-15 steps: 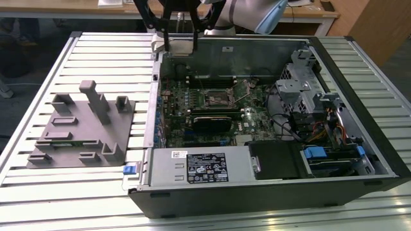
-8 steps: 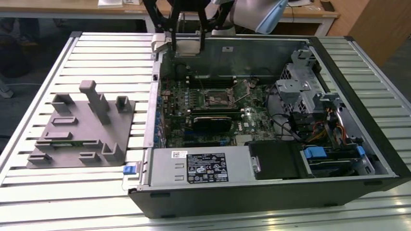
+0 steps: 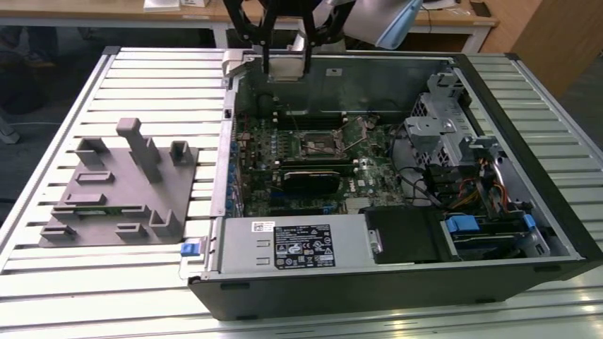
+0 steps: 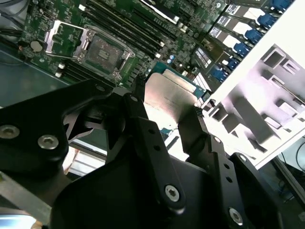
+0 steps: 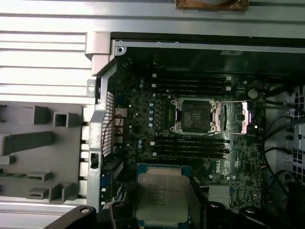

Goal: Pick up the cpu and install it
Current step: 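Pick up the cpu and move it towards the insertion slot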

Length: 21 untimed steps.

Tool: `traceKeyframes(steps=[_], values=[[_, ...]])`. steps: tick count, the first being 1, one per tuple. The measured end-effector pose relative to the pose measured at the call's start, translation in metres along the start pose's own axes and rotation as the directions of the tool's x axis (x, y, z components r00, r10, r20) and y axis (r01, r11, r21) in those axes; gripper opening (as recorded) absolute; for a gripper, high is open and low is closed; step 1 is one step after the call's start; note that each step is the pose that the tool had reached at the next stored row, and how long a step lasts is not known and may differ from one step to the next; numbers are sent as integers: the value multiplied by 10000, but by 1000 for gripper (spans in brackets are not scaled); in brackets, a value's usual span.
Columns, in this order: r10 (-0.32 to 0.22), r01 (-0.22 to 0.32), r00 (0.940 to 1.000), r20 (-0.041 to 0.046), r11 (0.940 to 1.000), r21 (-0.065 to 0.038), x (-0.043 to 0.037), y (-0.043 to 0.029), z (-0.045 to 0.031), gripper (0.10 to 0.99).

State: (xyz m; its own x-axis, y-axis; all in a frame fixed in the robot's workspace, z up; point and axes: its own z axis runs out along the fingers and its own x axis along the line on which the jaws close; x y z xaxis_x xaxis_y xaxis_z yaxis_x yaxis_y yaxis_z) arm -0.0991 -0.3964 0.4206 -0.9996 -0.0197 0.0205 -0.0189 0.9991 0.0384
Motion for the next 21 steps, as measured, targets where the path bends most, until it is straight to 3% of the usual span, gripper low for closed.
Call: traceKeyframes(steps=[11, 21], values=[[-17, 17, 10000, -1, 10000, 0, -258, 55, 12, 529], [-17, 17, 10000, 0, 10000, 0, -413, 94, 16, 529]])
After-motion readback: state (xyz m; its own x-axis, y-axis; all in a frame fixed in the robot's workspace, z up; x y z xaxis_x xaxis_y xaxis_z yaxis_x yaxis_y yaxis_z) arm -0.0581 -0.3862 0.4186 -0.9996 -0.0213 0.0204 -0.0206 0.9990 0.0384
